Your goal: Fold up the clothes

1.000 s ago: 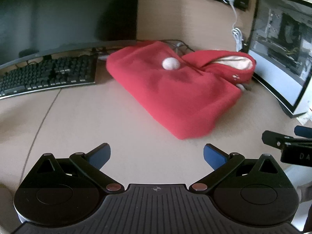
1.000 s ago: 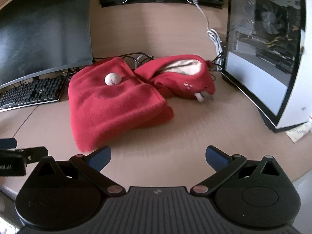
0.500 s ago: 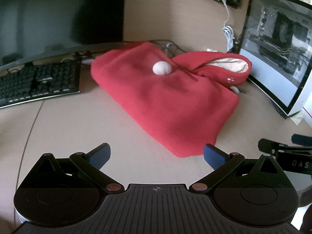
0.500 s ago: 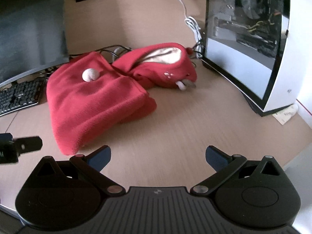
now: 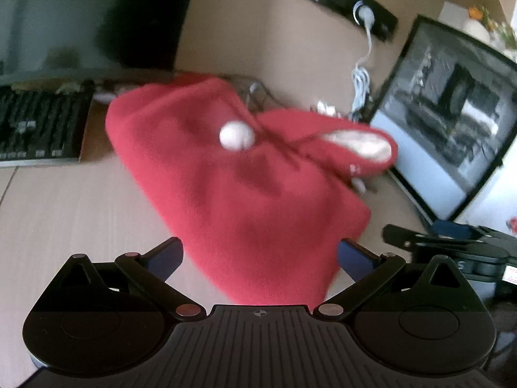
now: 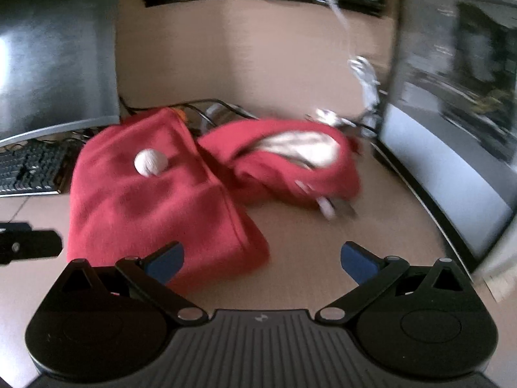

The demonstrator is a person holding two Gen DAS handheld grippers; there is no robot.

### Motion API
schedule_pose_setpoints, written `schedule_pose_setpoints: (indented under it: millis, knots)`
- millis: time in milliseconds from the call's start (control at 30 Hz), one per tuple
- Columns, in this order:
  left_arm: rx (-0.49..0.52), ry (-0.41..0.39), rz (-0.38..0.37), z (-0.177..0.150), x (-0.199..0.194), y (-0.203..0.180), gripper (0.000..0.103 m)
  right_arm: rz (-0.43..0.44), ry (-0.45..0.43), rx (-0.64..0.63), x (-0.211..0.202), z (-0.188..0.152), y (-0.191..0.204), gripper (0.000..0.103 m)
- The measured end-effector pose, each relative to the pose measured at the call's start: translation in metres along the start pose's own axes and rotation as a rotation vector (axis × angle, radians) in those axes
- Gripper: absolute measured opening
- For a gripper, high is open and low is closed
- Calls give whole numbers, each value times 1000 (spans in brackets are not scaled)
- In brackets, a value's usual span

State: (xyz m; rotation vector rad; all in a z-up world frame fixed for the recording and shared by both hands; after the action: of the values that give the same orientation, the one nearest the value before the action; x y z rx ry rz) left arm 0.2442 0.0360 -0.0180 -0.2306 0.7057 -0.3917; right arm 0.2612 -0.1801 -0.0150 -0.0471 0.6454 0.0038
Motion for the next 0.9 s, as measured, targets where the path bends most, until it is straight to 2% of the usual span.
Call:
schedule_pose_setpoints:
  millis: [67,133,233,300,433,500,600,667,767,833,900]
  knots:
    - [-1,-29,14,18,10,8,103,71,-4,-36,13,9,11,103]
    - [-21,-48,32,38,24,20,103,152,30,-96,27,5,28,103]
    - [-85,-50,75,64,54,41,103,273,80,-186,48,-2,53,103]
    - [-128,-27,97,73,75,52,103,316,112,-281,60,-15,68,103]
    - [-161,105,121,66,120,61,103,381,109,-355,63,-24,68,103]
    - [-158,121,146,55,130,60,103,414,117,-404,62,-31,63,103]
    - [-83,130,219,41,131,47,103,437,135,-439,57,-37,50,103]
    - [-77,143,243,33,128,35,103,473,169,-387,52,-33,33,103]
    - [-114,160,218,20,117,22,103,535,201,-176,46,-17,-6,103]
    - [-152,172,175,11,105,13,103,507,196,-19,52,-5,-33,103]
    - [-165,198,122,-1,95,0,103,423,197,89,63,1,-55,103]
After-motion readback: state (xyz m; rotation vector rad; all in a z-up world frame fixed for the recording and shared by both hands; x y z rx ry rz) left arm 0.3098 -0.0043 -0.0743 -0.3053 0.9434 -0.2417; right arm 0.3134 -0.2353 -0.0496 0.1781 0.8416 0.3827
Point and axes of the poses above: each gripper's, at about its wrist camera, not at the fingertips, and x roughly the way its jaws point, y to its left, z to its top, the point moved 8 cm from there along x, roughly the way its jaws point, and after that the axes turned 3 degrees about -z, right-handed, at the moved point
